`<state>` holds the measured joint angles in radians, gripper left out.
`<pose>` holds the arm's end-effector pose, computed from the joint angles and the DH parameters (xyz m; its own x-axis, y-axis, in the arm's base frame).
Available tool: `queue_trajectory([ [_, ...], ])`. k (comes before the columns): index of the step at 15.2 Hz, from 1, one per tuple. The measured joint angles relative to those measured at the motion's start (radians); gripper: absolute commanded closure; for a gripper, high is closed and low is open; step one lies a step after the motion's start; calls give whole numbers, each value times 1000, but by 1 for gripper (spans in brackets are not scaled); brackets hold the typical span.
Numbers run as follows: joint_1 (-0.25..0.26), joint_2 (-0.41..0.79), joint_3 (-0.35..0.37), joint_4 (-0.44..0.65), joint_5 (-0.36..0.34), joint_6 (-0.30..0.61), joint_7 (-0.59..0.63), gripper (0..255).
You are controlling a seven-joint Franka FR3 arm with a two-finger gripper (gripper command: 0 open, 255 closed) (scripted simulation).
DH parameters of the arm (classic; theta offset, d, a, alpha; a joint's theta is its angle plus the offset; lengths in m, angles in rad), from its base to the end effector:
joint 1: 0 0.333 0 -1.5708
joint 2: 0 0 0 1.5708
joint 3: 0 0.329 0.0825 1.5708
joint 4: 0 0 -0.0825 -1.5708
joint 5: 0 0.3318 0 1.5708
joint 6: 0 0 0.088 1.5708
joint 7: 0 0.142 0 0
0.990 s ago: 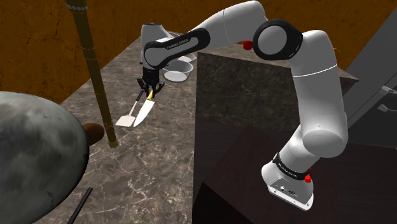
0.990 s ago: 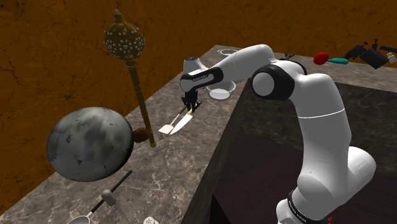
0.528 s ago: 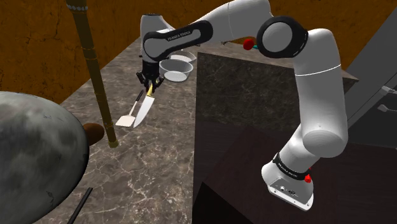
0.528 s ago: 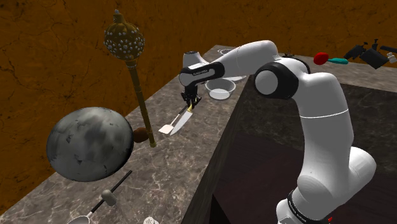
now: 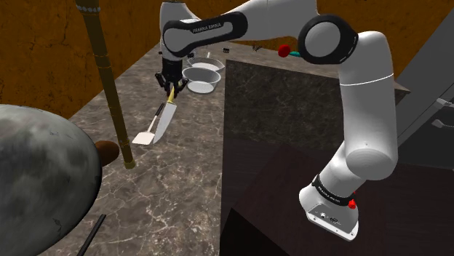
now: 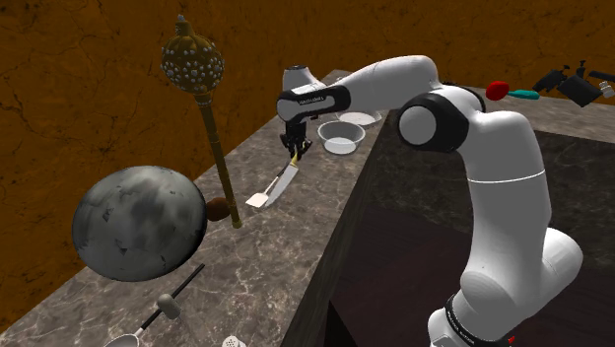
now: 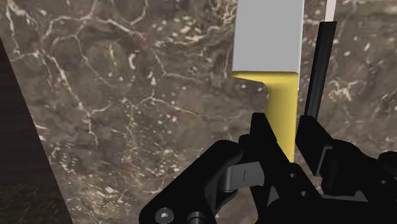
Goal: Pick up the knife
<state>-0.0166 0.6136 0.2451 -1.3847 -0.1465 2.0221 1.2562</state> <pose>0.6759 0.1092 0.3606 0.5296 -0.8482 0.0075 -0.8474 -0.5294 -0.0420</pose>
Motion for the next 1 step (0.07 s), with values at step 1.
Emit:
queue_trajectory([
  [1,0,-5,1,1,1,-6,0,255],
])
